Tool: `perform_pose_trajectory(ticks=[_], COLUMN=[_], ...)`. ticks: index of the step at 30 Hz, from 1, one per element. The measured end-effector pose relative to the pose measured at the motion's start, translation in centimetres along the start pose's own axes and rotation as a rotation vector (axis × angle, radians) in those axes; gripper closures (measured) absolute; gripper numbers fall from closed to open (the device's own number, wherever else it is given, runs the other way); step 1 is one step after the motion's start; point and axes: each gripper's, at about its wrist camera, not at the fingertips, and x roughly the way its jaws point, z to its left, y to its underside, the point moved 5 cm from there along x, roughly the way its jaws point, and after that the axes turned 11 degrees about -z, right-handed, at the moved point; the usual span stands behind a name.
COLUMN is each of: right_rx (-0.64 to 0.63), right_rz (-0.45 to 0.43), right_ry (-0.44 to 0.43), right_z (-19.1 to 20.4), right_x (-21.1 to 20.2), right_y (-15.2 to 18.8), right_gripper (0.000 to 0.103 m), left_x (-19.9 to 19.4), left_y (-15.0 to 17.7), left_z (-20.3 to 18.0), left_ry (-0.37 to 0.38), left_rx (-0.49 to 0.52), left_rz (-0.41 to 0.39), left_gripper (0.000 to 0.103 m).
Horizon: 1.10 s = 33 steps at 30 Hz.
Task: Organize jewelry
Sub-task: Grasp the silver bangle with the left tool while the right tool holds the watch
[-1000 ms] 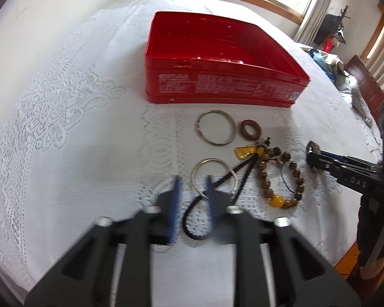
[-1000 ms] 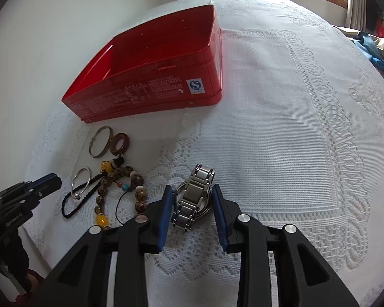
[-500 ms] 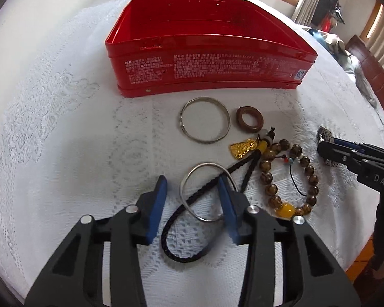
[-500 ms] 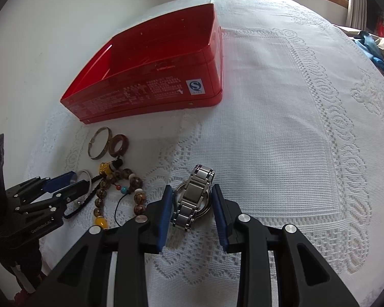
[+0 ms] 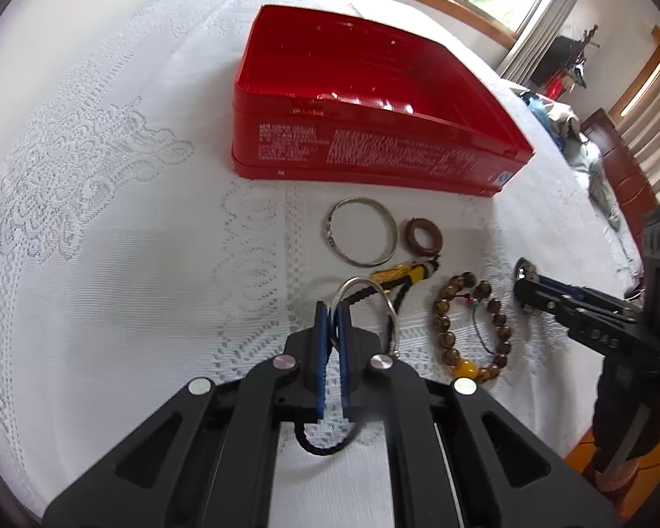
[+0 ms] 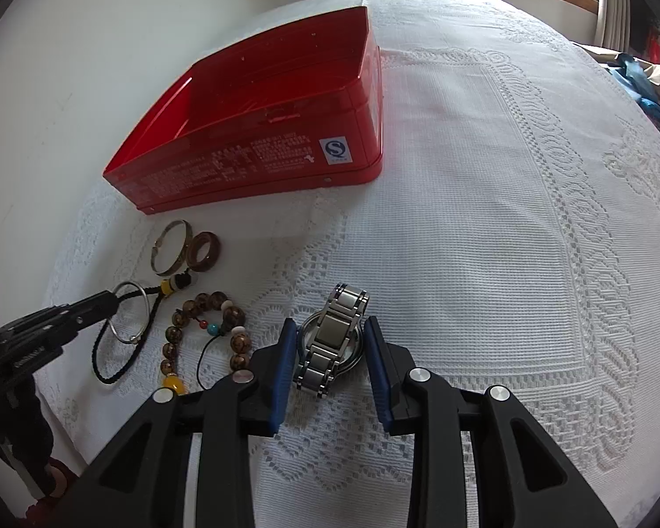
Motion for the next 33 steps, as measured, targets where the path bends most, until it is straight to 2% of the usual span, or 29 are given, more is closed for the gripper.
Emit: perform_pose_trajectory(ticks=[6, 9, 13, 25, 27, 29, 31, 33], right_rx=[0.018, 0.015, 0.003, -0.002, -0.002, 0.0, -0.004, -0.005], right_rz=[0.002, -0.002, 0.003, 0.013, 0.013, 0.012, 0.012, 0.012], right_ry=[-0.014, -0.014, -0.019, -0.012, -0.012, -0.012, -0.012, -0.012], right_z=[-0.1, 0.1, 0.5, 0.6, 0.7, 0.7, 0.7, 0.8], right_x=[-0.3, -0.5, -0.6, 0.1, 0.2, 0.3, 0.3, 0.4], right_y=[-0.2, -0.4, -0.2, 0.0, 0.0, 0.0, 0.0, 0.0], right_gripper=[0.072, 0.072, 0.072, 0.072, 0.072, 0.072, 0.072, 0.072], left_x=[-2.2, -2.9, -2.9, -2.6, -2.3, -1.9, -1.5, -1.0], left_y=[-0.4, -0.8, -0.8, -0.2, 0.4, 1.0, 1.4, 1.4], left_z=[0.5, 0.3, 0.6, 2.0, 1.4, 1.0, 0.7, 0.3], left_ry=[0.046, 0.042, 0.059, -0.003, 0.002, 0.002, -0.013, -0.038], left_rx=[-0.024, -0.011, -0.017, -0.026, -0.013, -0.008, -0.001, 0.015], left_rz=[-0.034, -0.062, -0.055, -0.013, 0.015, 0.041, 0.044, 0.041], left_gripper=[0.101, 0.101, 0.101, 0.098, 0.09, 0.068, 0.058, 0.042])
